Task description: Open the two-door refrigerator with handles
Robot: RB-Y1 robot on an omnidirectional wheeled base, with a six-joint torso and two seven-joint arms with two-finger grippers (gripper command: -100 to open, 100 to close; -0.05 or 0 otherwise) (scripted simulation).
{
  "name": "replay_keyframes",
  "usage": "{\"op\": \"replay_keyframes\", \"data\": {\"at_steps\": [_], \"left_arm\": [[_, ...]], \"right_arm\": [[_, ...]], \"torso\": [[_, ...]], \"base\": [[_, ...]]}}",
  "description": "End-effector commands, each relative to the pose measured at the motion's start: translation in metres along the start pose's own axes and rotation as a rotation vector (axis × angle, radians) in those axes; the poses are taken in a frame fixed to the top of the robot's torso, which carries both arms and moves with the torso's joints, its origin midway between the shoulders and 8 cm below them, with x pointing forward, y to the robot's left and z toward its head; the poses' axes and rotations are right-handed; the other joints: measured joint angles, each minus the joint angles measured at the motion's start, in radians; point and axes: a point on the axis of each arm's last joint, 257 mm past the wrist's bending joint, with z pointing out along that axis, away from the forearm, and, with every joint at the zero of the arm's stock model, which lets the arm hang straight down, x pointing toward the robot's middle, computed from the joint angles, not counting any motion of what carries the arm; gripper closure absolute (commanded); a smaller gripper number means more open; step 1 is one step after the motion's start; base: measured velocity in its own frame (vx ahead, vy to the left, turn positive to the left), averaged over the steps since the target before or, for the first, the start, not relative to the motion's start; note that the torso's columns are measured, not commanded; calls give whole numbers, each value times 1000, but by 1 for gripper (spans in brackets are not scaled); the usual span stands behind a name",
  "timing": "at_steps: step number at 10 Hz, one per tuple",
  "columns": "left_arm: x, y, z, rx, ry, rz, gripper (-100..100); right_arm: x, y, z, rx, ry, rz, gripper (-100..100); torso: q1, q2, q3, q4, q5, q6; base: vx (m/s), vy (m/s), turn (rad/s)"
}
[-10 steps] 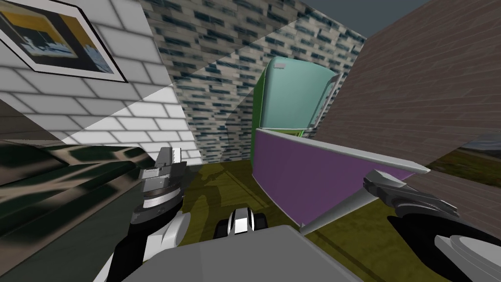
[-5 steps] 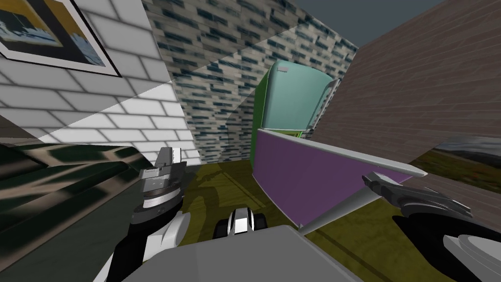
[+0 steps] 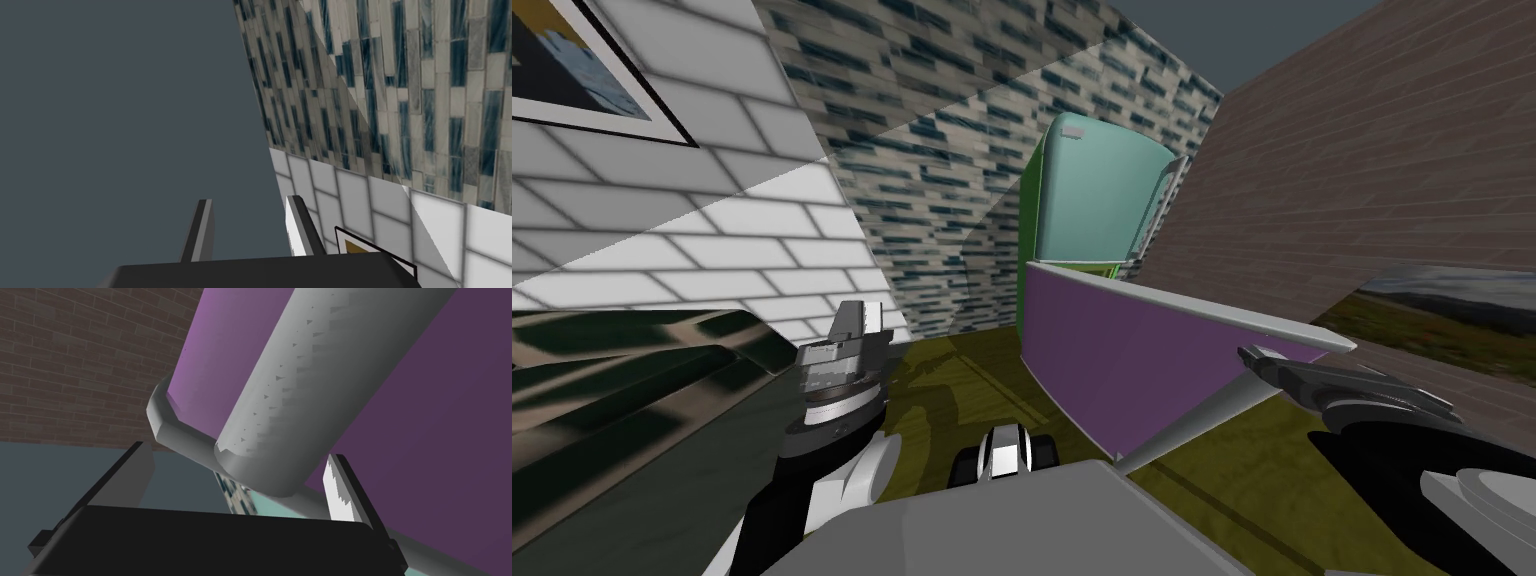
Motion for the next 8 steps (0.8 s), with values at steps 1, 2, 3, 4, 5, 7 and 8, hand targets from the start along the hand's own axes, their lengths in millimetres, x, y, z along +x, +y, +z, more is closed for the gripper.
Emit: {"op": "replay_keyframes", "data": {"at_steps": [1, 2, 3, 4, 5, 7, 8], "left_arm": [[0, 0, 0, 0, 0, 0, 0], [0, 0, 0, 0, 0, 0, 0], [0, 0, 0, 0, 0, 0, 0], [0, 0, 0, 0, 0, 0, 0], [0, 0, 0, 0, 0, 0, 0], [0, 0, 0, 0, 0, 0, 0], [0, 0, 0, 0, 0, 0, 0]], "right_arm": [[-15, 16, -10, -30, -3, -2, -100], [-11, 11, -8, -20, -2, -3, -100], [-12, 12, -8, -21, -3, -2, 0], [-12, 11, -8, -21, -3, -2, 0], [-12, 12, -8, -21, -3, -2, 0], [-12, 12, -8, -21, -3, -2, 0], [-12, 12, -8, -21, -3, -2, 0]], "torso": [[-1, 0, 0, 0, 0, 0], [-1, 0, 0, 0, 0, 0], [0, 1, 0, 0, 0, 0], [0, 1, 1, 0, 0, 0], [0, 1, 1, 0, 0, 0], [-1, 0, 0, 0, 0, 0], [-1, 0, 0, 0, 0, 0]], "base": [[35, -45, -125], [17, -20, -23], [0, 0, 0], [0, 0, 0], [0, 0, 0], [0, 0, 0], [0, 0, 0]]}}
